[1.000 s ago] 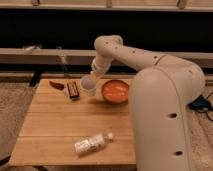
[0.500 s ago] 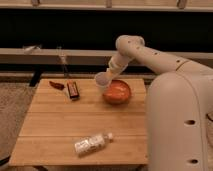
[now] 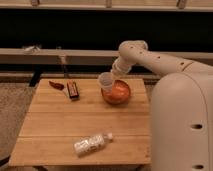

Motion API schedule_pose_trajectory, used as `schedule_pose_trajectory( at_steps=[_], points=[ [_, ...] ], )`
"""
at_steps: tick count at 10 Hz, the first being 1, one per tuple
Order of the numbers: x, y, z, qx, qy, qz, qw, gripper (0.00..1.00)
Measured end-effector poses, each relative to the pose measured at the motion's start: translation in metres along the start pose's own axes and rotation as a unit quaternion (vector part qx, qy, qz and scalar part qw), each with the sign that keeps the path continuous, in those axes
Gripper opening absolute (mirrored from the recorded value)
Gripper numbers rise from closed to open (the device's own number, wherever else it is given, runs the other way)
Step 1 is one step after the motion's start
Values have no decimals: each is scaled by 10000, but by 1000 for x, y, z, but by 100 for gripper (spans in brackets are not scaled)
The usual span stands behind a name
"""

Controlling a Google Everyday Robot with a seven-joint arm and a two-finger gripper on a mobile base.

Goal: Place the ceramic cup in the ceramic bowl

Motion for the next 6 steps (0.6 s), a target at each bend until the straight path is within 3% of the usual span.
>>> schedule_pose_trajectory(
  at_steps=[4, 6],
  points=[
    [12, -12, 6, 250, -51, 266, 9993, 65],
    [20, -21, 10, 339, -49, 394, 9986, 78]
  ],
)
